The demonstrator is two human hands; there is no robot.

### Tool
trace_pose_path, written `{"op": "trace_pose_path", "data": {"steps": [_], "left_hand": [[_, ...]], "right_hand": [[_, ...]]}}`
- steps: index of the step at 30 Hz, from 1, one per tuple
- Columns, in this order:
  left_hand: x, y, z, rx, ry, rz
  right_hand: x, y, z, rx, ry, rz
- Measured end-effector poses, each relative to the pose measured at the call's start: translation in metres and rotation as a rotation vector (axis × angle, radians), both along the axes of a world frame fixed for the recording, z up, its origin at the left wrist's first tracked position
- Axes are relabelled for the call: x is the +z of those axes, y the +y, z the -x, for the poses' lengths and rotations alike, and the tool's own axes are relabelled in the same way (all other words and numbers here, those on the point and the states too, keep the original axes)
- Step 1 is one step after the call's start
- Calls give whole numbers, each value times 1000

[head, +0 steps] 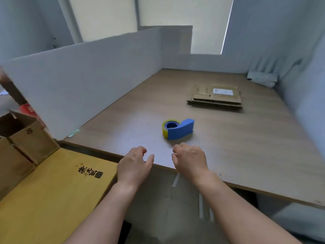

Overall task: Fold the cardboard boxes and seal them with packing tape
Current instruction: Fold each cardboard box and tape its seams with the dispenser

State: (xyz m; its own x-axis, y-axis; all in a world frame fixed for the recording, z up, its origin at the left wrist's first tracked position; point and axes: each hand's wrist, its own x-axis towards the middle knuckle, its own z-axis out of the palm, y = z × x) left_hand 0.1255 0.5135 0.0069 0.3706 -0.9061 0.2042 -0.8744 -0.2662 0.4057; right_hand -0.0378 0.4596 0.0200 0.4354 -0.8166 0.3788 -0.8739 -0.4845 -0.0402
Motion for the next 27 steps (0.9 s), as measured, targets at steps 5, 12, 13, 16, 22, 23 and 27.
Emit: {"op": "trace_pose_path", "data": {"steps": [5,12,13,16,22,23,27], "left_hand": [[-1,-66,43,-125,12,-10],[2,-180,101,-261,16,-4],[3,-198,106,-281,25,-8],[7,-254,116,-318,36,-18],[5,-367,120,-354,8,-41],[4,-384,119,-357,1,-58],[-8,-455,117,-369,-17,-119]], "right_hand": [[-5,-42,57,-112,17,-22],[-14,-137,124,-261,-2,-36],[-13,-151,131,-285,2,-50],[-10,-198,151,-353,2,-87],[-10,-297,174,-431,16,-115],[-12,-312,176,-437,18,-133],[-24,-370,185,-490,61,-213]]}}
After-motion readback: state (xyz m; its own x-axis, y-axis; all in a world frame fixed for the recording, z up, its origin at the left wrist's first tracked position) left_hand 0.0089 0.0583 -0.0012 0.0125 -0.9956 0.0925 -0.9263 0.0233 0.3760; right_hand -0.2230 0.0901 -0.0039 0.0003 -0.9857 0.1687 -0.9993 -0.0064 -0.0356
